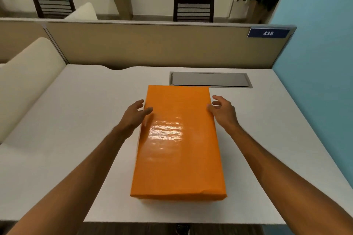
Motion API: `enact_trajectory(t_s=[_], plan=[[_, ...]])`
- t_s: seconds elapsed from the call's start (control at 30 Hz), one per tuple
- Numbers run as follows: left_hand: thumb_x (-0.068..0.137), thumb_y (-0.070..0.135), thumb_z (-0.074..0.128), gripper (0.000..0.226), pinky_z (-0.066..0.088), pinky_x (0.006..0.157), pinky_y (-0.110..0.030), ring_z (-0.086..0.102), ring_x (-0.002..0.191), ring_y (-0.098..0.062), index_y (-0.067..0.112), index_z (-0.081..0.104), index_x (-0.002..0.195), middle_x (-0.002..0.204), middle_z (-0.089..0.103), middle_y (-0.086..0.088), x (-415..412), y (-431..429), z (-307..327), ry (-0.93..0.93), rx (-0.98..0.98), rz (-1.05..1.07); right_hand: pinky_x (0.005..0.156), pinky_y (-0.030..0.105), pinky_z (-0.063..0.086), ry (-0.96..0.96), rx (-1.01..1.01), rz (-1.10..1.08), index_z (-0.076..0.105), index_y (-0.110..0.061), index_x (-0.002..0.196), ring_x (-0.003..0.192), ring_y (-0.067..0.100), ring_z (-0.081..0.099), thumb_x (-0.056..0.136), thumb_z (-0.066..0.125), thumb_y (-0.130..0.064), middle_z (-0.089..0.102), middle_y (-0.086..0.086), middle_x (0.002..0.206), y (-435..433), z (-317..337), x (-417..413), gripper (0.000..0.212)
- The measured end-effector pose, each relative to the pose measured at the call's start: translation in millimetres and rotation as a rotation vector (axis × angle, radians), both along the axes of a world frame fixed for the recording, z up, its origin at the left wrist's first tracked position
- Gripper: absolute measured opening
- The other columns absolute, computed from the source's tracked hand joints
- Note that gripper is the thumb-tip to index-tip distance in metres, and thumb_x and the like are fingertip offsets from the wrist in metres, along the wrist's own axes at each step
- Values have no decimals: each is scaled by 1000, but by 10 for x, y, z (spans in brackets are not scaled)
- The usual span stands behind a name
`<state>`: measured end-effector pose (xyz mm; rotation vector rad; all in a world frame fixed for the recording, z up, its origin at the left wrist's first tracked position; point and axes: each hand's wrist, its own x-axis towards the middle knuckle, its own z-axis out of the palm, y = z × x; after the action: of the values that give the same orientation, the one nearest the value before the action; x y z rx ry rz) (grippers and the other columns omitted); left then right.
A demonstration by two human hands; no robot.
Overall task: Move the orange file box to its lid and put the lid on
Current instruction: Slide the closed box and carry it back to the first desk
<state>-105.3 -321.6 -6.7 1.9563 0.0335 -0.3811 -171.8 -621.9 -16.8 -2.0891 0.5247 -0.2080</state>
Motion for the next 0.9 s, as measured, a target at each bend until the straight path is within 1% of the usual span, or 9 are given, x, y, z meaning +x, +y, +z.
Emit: enact_trajectory(t_s=[0.17,0.23,0.3,0.33,0.4,0.5,0.6,0.73,0.9], plan=[[97,43,56,69,37,113,-55,40,141,-36,13,32,153,158,38,-12,356,-117,-34,103,-91,79,97,49,50,48,140,-55,47,-16,142,118,31,58,95,58,-37,57,12,137,-100,-63,416,52],[97,46,54,65,36,112,-56,41,141,-36,15,36,152,157,40,-10,499,-159,-33,126,-151,97,90,46,53,71,269,-59,47,-20,142,109,24,59,96,56,-38,56,8,135,-144,-77,558,51],[97,50,51,62,35,112,-58,42,140,-36,16,42,148,155,43,-8,612,-197,-37,143,-184,102,77,39,52,92,382,-43,48,-23,140,97,16,60,97,54,-39,57,4,130,-169,-62,655,46],[97,51,51,62,35,113,-59,43,139,-36,16,44,147,154,45,-8,660,-213,-45,154,-188,102,74,37,50,103,419,-39,50,-24,138,92,12,60,97,53,-39,58,2,127,-176,-63,696,43],[97,49,52,59,37,111,-59,49,134,-36,14,49,144,147,52,-9,737,-238,-75,173,-189,116,76,40,47,117,471,-48,52,-25,134,90,10,59,98,53,-38,60,1,122,-188,-79,755,39],[96,43,56,49,46,104,-54,59,121,-34,11,59,133,131,63,-10,805,-243,-126,136,-163,159,81,45,45,131,496,-63,52,-23,135,96,17,58,98,54,-37,60,-1,117,-206,-110,802,39],[94,42,61,49,50,101,-53,63,114,-33,9,63,131,127,66,-10,823,-251,-161,102,-142,187,84,46,45,145,500,-60,51,-22,137,106,23,56,99,51,-37,59,-1,119,-212,-150,831,41],[92,41,64,51,50,101,-53,63,114,-33,8,63,130,127,67,-11,835,-248,-214,106,-157,222,82,45,45,156,495,-73,52,-22,138,107,23,57,100,50,-36,60,0,121,-206,-181,876,41],[91,40,66,51,50,101,-55,63,116,-35,5,65,128,128,67,-14,868,-238,-267,105,-154,231,74,40,46,166,474,-93,57,-20,133,103,22,61,99,52,-35,65,3,118,-201,-230,915,37]])
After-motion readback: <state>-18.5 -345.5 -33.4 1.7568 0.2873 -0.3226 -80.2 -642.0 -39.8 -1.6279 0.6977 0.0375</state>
